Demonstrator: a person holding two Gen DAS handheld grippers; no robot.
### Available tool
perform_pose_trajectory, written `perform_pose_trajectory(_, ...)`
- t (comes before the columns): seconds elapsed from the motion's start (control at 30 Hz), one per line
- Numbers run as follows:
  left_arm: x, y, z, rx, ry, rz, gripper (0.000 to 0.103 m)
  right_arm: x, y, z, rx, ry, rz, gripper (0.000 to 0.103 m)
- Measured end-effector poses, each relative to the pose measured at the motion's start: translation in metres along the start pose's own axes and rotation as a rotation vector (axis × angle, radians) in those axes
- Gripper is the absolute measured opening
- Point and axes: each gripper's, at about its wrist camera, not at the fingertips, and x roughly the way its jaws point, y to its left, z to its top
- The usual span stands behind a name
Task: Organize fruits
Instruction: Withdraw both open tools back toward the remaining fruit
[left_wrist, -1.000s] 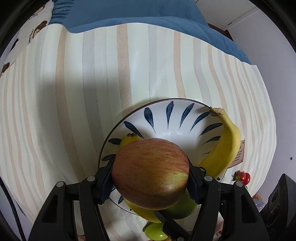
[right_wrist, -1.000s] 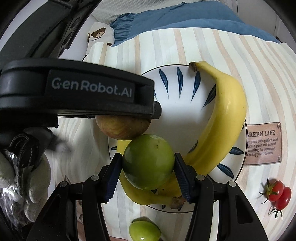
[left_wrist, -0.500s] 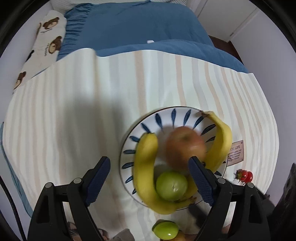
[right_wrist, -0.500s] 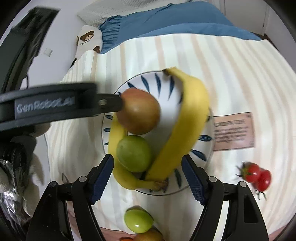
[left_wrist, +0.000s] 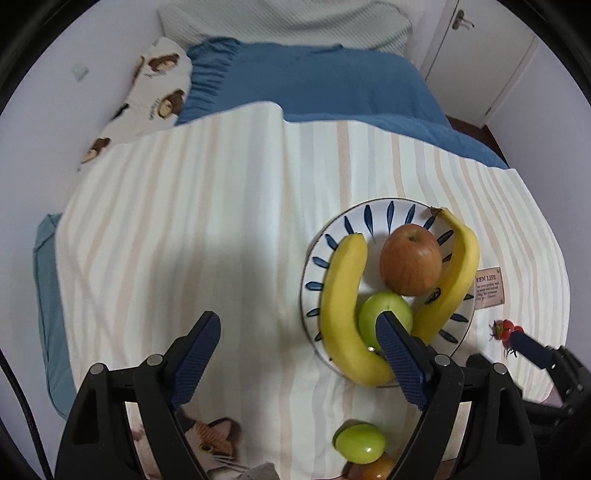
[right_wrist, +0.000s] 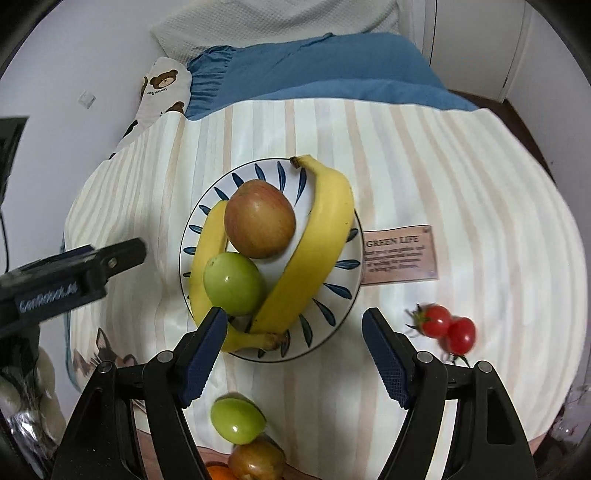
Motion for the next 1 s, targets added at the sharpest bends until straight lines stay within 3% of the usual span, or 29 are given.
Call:
perform_pose_trajectory(0.43,-0.101,0.003,-0.057,0.016,-0.228,0.011,0.086,-0.095,0.013,-0.040,-0.038,-0.190,-0.052,0.078)
perform_pose_trajectory(0.8,-0.161,0.002,-0.103,0.034,-0.317,-0.033,0.086,-0.173,0.026,-0.092,-0.038,-0.317,-0.060,0.079)
perform_pose_trajectory(0.9,-0.167,-0.001,-0.116,0.044,-0.311,-0.047,0.086,-0.187,0.029,-0.107,-0.028,-0.325,-0.054,0.098)
perform_pose_trajectory(0.93,-0.167,-0.002,-0.121,0.047,-0.302,-0.051,0.088,-0.189,0.030,-0.112,-0.026,-0.318,-0.048,0.098)
perform_pose_trajectory(0.97,-0.166,-0.001,-0.125,0.047,-0.296,-0.055,0.098,-0.190,0.030,-0.118,-0.018,-0.306,-0.039,0.098)
perform_pose_trajectory(1.0,-0.165,0.000,-0.130,0.046,-0.293,-0.058,0.102,-0.191,0.030,-0.122,-0.013,-0.298,-0.032,0.098)
